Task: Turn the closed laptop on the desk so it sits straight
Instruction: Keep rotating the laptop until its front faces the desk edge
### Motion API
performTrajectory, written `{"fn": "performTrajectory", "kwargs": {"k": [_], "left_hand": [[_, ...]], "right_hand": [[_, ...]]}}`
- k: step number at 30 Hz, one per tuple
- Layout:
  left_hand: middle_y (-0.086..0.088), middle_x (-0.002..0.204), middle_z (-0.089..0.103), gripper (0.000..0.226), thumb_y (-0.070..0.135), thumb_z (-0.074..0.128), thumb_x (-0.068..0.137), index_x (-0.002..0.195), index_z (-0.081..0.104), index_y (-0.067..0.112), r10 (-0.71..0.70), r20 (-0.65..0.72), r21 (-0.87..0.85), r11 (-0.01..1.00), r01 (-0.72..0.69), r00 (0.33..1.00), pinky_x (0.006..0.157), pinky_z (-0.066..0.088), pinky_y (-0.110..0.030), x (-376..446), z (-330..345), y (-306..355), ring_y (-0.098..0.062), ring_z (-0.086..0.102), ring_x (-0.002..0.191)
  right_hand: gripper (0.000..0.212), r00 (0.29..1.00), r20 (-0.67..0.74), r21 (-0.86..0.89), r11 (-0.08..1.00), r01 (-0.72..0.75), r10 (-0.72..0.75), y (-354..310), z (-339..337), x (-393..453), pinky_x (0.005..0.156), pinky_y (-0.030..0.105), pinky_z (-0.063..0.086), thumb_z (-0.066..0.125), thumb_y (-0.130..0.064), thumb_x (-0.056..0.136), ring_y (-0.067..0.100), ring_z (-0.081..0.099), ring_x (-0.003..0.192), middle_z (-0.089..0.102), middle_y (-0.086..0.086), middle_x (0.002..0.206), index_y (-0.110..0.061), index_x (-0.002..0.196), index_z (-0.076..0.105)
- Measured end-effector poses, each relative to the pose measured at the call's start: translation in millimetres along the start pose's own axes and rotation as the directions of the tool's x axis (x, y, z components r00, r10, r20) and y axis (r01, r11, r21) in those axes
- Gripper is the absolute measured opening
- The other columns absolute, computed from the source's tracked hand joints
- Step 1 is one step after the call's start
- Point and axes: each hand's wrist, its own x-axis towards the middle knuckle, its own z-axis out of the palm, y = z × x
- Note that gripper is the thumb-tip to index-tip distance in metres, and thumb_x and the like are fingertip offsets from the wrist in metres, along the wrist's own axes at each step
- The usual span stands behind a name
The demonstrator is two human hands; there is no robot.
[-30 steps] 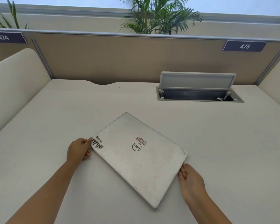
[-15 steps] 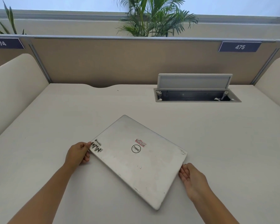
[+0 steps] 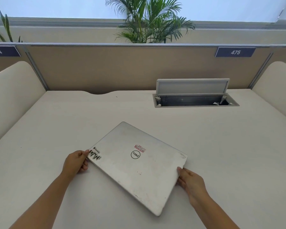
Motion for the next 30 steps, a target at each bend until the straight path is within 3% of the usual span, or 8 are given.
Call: {"fn": "performTrajectory", "kwargs": {"k": [4,9,15,19,30], "left_hand": [[-0.011,0.049,0.055,0.033,0.028,0.058,0.090,0.066,0.059,0.005,-0.001,0.001,-0.028,1.000,0.001,1.000,0.032,0.039,-0.013,-2.2,-0.6,0.0,-0.012,0.049,0.028],[0.000,0.040,0.055,0.032,0.027,0.060,0.088,0.064,0.060,0.006,-0.004,0.020,-0.047,0.999,0.005,1.000,0.034,0.040,-0.014,-5.5,0.4,-2.7,-0.012,0.048,0.030],[0.003,0.040,0.056,0.031,0.028,0.060,0.088,0.065,0.062,0.006,0.015,-0.008,-0.047,0.999,-0.015,1.000,0.034,0.041,-0.014,-15.8,1.6,-1.5,-0.009,0.049,0.031],[0.001,0.042,0.056,0.032,0.027,0.060,0.088,0.065,0.062,0.005,0.034,-0.017,-0.053,0.998,-0.035,0.999,0.034,0.042,-0.014,-29.2,4.6,0.0,-0.009,0.049,0.033],[0.000,0.036,0.055,0.040,0.022,0.049,0.094,0.058,0.054,0.006,-0.022,0.097,-0.112,0.993,0.033,0.995,0.032,0.034,-0.013,-54.3,1.7,3.4,-0.009,0.047,0.029]], "right_hand": [[0.016,0.998,-0.026,-0.096,0.994,0.052,-0.055,6.2,6.6,6.9,0.092,0.045,0.052,0.066,-0.019,0.083,0.029,0.067,0.093,0.072,0.012,0.098,-0.007,0.093,0.068],[0.044,0.989,-0.102,-0.156,0.983,0.092,-0.109,10.3,15.4,18.0,0.089,0.052,0.052,0.070,-0.032,0.079,0.032,0.064,0.096,0.068,0.014,0.102,-0.003,0.109,0.058],[0.043,0.942,-0.196,-0.287,0.934,0.212,-0.274,18.6,23.0,22.5,0.080,0.041,0.051,0.057,-0.038,0.087,0.028,0.062,0.090,0.066,0.012,0.103,-0.002,0.110,0.052],[0.040,0.918,-0.223,-0.338,0.909,0.243,-0.328,13.6,23.4,29.8,0.069,0.033,0.040,0.053,-0.039,0.089,0.025,0.057,0.083,0.062,0.009,0.100,-0.004,0.108,0.050],[0.041,0.917,-0.152,-0.370,0.882,0.292,-0.368,1.0,12.8,51.0,0.078,0.033,0.042,0.060,-0.040,0.085,0.021,0.054,0.089,0.055,0.003,0.100,-0.009,0.110,0.050]]}}
